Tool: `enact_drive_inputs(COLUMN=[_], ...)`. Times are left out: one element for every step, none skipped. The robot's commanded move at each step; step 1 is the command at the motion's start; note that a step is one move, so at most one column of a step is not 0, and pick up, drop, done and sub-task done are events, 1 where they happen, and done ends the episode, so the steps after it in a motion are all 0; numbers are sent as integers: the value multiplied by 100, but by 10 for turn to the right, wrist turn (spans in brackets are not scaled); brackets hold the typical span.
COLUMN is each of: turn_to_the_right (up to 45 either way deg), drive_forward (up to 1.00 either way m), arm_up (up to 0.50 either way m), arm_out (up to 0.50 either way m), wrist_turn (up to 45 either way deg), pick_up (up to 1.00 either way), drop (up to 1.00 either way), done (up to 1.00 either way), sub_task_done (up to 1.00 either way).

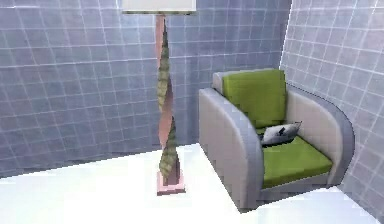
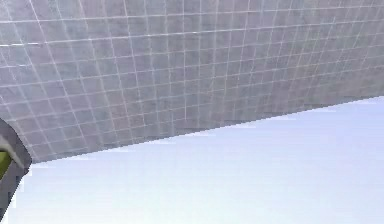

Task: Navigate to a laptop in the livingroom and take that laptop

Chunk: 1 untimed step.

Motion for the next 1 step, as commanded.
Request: enact_drive_inputs(turn_to_the_right=[0], drive_forward=[50], arm_up=[0], arm_out=[0], wrist_turn=[0], pick_up=[0], drop=[0], done=[0], sub_task_done=[0])
